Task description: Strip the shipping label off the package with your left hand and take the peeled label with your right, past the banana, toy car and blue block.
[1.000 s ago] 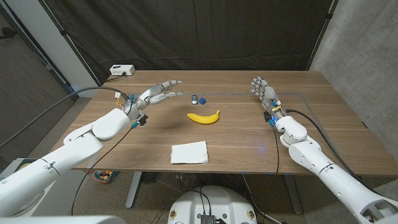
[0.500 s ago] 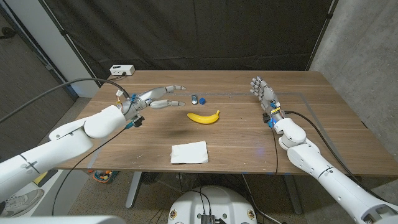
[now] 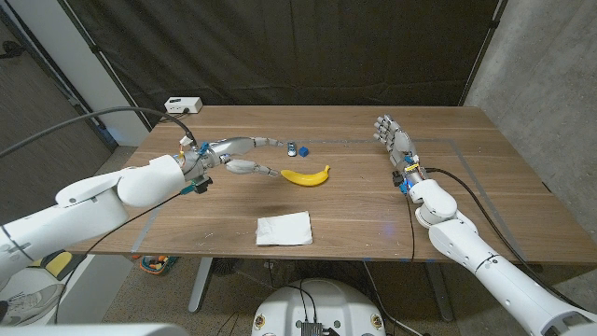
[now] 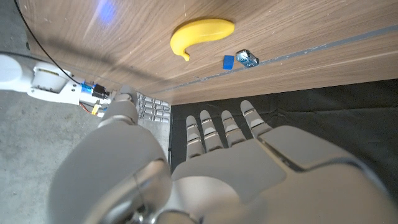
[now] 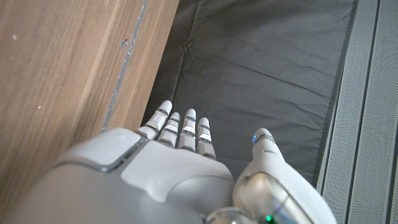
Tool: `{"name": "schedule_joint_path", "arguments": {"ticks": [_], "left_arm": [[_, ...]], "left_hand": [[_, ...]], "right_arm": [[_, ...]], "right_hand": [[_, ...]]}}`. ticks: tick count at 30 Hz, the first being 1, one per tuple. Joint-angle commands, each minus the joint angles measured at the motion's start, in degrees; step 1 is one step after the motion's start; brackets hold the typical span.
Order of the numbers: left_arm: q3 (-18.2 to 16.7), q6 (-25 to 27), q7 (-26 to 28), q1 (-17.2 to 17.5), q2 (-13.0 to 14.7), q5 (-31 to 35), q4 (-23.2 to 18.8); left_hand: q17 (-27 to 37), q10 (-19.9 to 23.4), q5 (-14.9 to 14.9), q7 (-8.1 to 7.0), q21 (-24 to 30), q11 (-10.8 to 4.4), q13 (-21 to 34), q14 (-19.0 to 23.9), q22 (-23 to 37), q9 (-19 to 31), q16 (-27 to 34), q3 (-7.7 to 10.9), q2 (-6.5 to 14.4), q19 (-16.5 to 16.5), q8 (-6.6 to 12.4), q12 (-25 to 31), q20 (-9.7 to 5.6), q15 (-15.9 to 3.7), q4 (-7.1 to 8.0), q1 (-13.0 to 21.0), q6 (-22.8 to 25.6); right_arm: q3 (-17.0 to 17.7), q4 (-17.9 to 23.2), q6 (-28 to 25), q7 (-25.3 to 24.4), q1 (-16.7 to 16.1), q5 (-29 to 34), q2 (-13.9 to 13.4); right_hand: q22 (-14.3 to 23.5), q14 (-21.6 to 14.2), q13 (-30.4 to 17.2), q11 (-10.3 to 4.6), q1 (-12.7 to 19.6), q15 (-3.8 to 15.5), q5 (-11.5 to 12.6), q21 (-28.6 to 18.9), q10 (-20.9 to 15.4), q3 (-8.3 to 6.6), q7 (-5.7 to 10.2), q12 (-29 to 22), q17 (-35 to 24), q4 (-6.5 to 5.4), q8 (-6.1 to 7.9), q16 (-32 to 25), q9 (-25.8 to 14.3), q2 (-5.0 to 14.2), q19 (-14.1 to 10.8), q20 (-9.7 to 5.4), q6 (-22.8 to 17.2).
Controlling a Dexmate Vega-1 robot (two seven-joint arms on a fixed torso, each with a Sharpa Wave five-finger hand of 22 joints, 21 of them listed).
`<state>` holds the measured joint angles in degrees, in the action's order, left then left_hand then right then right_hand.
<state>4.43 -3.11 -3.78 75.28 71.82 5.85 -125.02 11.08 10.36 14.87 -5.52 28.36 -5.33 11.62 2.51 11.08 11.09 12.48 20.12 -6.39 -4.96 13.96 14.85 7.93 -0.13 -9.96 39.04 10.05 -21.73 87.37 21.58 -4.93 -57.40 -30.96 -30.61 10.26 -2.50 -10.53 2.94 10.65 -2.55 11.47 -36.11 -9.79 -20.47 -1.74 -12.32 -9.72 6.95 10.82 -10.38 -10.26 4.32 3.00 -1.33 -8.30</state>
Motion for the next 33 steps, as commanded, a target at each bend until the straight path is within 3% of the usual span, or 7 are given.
{"name": "schedule_joint_path", "arguments": {"ticks": [1, 13, 26, 33], "left_arm": [[-5.61, 5.39, -5.46, 5.40, 2.52, 5.84, -5.66], [-7.86, 10.28, -14.58, 6.83, 2.86, 9.51, -9.69], [-6.85, 12.83, -20.10, 6.62, 3.54, 12.92, -12.61], [-3.60, 14.00, -21.97, 4.24, 4.79, 15.66, -14.18]], "left_hand": [[0.33, 0.59, 0.41, 0.11, -0.28, -0.04, 0.34, 0.58, 0.16, 0.12, 0.24, -0.53, -0.21, 0.54, 0.32, 0.19, 0.30, 0.10, 0.01, 0.96, 0.59], [0.47, 1.48, 0.83, 0.02, -0.34, -0.35, 0.55, 0.47, 0.22, 0.20, 0.24, -0.89, -0.96, 0.84, 0.63, 0.38, 0.27, 0.29, 0.21, 2.26, 1.90], [0.62, 1.95, 1.29, -0.05, -0.36, -0.89, 0.78, 0.19, 0.27, 0.29, 0.22, -0.79, -0.71, 1.25, 0.92, 0.41, -0.03, 0.52, 0.44, 4.00, 3.21], [0.72, 2.34, 1.47, -0.46, -0.46, -1.01, 1.02, 0.15, 0.30, 0.46, 0.29, -0.61, -0.24, 1.37, 1.81, 0.44, -0.38, 0.40, 0.68, 5.41, 5.88]], "right_arm": [[-0.13, 0.23, 1.05, -0.34, -0.56, 0.47, 0.60], [-0.53, -0.44, 2.02, -0.11, -0.74, 0.80, 1.21], [-0.61, -0.40, 3.44, 0.04, -1.73, 1.02, 1.46], [-0.32, -0.24, 4.80, -0.46, -2.99, 1.39, 1.56]], "right_hand": [[0.14, -0.41, -0.30, 0.10, 0.72, -0.30, 0.27, 0.07, -0.65, -0.04, -0.18, -0.49, -0.23, 0.18, 0.22, -0.30, -0.26, -0.01, -0.15, 0.07, -0.35], [0.15, -0.44, -0.30, 0.11, 0.70, -0.30, 0.27, 0.21, -0.61, -0.03, -0.19, -0.45, -0.24, 0.17, 0.21, -0.29, -0.26, 0.00, -0.21, 0.10, -0.36], [0.16, -0.51, -0.30, 0.14, 0.59, -0.27, 0.25, 0.39, -0.66, 0.02, -0.20, -0.44, -0.28, 0.09, 0.18, -0.30, -0.27, 0.02, -0.30, 0.07, -0.34], [0.16, -0.48, -0.30, 0.14, 0.58, -0.23, 0.25, 0.47, -0.71, 0.02, -0.20, -0.45, -0.28, 0.09, 0.18, -0.27, -0.27, 0.02, -0.33, 0.06, -0.37]]}}
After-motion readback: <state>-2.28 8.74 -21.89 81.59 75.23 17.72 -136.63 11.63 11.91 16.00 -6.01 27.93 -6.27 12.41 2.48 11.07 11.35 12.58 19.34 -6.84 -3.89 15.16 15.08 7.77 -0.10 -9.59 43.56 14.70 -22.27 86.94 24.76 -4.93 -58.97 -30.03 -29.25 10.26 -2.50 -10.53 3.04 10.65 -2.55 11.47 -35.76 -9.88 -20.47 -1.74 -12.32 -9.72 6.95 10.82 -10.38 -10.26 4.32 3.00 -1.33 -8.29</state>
